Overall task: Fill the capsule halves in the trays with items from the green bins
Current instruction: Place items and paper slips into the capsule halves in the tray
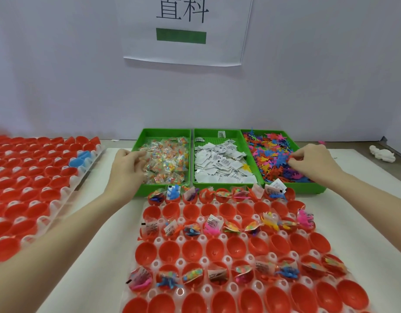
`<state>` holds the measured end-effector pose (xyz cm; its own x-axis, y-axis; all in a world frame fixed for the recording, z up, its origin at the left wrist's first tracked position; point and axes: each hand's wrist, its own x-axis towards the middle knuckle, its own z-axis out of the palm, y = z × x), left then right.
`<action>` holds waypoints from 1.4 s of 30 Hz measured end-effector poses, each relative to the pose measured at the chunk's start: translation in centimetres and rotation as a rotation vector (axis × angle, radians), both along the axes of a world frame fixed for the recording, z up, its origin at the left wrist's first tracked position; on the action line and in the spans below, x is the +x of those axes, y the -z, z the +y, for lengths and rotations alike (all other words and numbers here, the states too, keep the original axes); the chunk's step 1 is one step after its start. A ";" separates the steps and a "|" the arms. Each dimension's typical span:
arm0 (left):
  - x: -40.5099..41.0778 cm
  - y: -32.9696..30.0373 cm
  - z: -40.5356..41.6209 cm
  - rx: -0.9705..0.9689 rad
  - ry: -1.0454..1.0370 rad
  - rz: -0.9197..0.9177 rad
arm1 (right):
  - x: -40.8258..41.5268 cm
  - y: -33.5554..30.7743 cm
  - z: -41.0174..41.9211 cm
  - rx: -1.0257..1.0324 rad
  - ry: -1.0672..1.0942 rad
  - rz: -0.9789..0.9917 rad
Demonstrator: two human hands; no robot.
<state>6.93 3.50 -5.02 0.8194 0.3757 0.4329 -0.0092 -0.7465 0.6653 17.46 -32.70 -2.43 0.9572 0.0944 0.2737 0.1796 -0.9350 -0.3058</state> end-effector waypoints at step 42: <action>-5.7 -2.1 -4.6 -0.777 0.168 0.036 | -1.2 -0.8 9.7 0.424 -0.142 -0.160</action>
<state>1.21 -1.06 -2.87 0.9003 0.4296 0.0701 -0.0491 -0.0596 0.9970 16.28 -23.00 -1.62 0.8854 0.0695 0.4596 0.3728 -0.6966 -0.6130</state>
